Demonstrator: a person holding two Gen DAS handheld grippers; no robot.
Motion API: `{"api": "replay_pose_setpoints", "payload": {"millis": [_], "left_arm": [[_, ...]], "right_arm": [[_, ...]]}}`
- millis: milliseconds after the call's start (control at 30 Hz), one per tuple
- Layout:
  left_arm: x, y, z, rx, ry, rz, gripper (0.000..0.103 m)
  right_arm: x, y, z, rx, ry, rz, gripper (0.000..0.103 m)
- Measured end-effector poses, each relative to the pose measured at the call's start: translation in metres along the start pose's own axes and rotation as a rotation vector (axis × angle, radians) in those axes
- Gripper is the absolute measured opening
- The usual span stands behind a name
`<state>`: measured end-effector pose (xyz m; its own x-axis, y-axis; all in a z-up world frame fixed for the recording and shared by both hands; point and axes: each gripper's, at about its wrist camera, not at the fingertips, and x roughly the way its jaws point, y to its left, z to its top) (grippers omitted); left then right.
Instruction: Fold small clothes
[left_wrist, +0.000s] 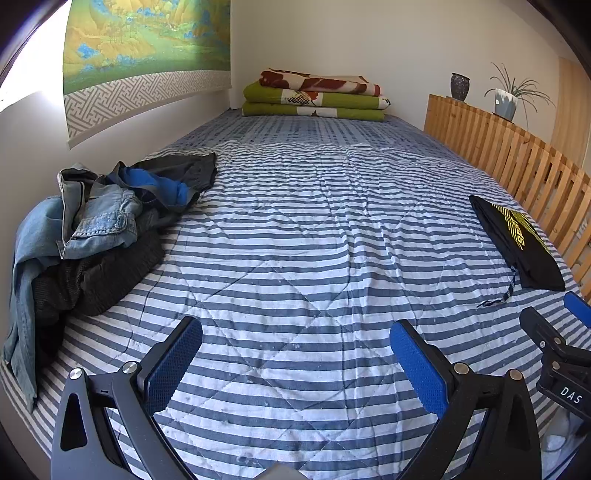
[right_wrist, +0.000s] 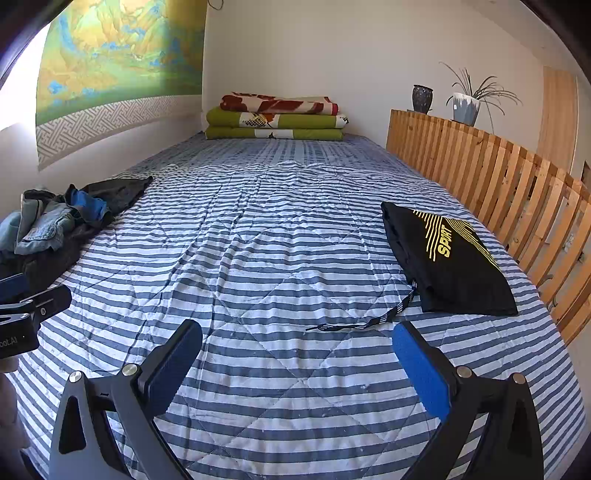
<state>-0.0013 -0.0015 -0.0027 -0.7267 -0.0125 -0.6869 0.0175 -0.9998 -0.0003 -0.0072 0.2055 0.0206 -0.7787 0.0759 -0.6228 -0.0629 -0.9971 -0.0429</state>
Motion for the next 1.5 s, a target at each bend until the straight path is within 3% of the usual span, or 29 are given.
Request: {"api": "replay_pose_setpoints", "payload": {"millis": [1500], "left_arm": [[-0.0056,-0.0084,-0.0048,0.024,-0.007,0.004,0.103]], "right_arm": [[-0.0028,-0.0017,0.0013,0.007,-0.008,-0.012,0.101]]}}
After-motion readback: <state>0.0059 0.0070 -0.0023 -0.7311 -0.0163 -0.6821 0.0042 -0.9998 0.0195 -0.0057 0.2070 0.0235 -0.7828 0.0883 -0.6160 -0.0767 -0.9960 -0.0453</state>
